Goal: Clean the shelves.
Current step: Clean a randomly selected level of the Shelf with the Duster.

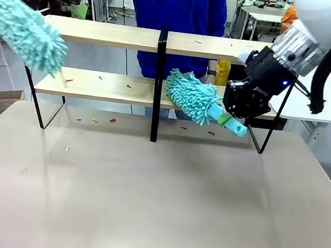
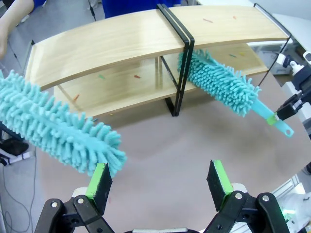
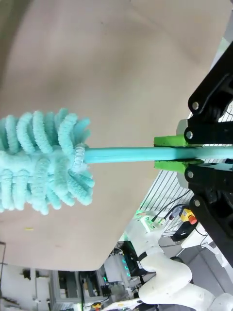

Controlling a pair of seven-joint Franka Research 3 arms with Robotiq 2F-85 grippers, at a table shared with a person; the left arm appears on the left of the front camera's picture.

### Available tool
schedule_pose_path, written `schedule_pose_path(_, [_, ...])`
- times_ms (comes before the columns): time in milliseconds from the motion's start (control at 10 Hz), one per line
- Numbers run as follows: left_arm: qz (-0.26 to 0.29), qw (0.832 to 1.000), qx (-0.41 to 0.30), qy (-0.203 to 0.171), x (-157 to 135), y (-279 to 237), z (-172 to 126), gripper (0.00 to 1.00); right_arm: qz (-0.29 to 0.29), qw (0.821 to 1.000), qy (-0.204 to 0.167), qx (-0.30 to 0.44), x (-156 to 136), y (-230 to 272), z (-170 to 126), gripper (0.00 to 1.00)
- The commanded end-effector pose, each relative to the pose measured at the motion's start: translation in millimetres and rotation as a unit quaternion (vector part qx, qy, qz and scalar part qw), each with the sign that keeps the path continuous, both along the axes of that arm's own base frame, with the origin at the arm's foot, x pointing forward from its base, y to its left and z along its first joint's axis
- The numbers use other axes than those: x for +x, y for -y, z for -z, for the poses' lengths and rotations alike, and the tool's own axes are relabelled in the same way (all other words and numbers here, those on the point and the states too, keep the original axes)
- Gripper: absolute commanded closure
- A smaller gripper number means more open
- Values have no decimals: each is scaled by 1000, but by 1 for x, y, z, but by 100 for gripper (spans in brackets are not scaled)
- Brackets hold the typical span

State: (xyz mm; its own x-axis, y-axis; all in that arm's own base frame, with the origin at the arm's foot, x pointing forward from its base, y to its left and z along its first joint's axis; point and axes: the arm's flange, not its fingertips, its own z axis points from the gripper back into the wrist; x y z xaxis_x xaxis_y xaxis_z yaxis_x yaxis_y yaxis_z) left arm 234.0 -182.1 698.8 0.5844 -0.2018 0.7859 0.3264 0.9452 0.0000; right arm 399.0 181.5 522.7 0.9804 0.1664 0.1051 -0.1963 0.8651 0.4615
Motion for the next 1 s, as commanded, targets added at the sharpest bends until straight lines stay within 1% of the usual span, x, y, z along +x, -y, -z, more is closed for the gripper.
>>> schedule_pose_path(0, [-1,1000,-1,0,-1,-1,0,0,25,1000,3,-5,7,0,-3,87])
schedule_pose_path(200, [-1,1000,-1,0,-1,-1,0,0,64,998,-2,-16,12,8,16,87])
schedule_pose_path(300, [-1,1000,-1,0,-1,-1,0,0,84,996,2,-28,11,12,22,87])
schedule_pose_path(400, [-1,1000,-1,0,-1,-1,0,0,115,993,10,-37,12,19,26,87])
schedule_pose_path(500, [-1,1000,-1,0,-1,-1,0,0,159,986,15,-44,11,29,24,87])
schedule_pose_path(600, [-1,1000,-1,0,-1,-1,0,0,219,974,15,-62,8,40,20,87])
schedule_pose_path(700, [-1,1000,-1,0,-1,-1,0,0,284,955,5,-85,2,53,13,87])
schedule_pose_path(800, [-1,1000,-1,0,-1,-1,0,0,336,937,-13,-96,-5,64,8,87])
schedule_pose_path(900, [-1,1000,-1,0,-1,-1,0,0,346,933,-18,-100,-8,67,6,87])
